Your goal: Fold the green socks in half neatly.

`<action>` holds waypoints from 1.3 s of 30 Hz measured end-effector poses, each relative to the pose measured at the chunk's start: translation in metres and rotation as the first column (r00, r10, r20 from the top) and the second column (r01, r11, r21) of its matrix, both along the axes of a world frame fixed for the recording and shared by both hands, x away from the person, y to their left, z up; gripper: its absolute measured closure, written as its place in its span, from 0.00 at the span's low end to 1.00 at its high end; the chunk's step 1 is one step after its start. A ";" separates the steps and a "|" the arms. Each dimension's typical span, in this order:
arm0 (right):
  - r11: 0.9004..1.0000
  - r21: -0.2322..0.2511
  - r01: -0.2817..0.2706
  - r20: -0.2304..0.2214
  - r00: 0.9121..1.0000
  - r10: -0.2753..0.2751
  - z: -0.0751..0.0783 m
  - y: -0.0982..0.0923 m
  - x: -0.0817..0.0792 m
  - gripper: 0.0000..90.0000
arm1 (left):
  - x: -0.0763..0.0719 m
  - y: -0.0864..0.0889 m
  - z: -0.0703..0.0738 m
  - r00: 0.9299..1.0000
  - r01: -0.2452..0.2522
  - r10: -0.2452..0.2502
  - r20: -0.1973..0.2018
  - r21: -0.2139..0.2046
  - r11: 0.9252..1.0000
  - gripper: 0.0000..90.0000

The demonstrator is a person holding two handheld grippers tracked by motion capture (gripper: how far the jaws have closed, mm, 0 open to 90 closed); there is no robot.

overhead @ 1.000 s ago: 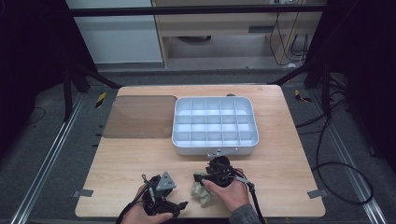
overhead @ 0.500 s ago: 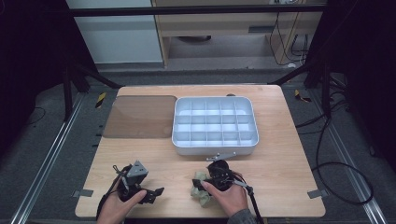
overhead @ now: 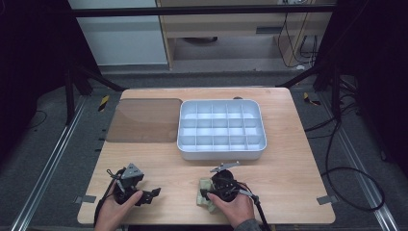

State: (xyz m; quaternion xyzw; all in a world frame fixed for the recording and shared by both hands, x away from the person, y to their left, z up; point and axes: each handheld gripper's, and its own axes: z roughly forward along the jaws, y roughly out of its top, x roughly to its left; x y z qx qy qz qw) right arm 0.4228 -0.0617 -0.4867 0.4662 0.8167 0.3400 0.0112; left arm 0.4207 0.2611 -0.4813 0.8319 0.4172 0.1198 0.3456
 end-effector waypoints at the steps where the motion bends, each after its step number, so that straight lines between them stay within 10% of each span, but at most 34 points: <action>1: 1.000 -0.001 -0.001 0.001 1.000 0.001 0.000 0.000 0.000 0.59 | 0.001 0.002 0.000 1.000 -0.002 0.002 -0.001 0.005 1.000 0.10; 11: 0.999 0.013 -0.043 -0.012 0.999 0.044 0.005 -0.006 0.000 0.78 | 0.002 0.011 -0.001 1.000 -0.025 0.025 0.003 0.019 0.999 0.10; 21: 0.999 0.030 0.040 0.086 0.995 -0.043 0.040 -0.056 0.009 0.78 | 0.005 0.019 -0.002 0.999 -0.041 0.041 0.011 0.024 0.999 0.07; 39: 0.975 -0.007 0.221 0.256 0.943 -0.211 0.102 -0.128 0.032 0.77 | 0.007 0.018 -0.009 0.999 -0.049 0.050 -0.011 0.072 0.996 0.06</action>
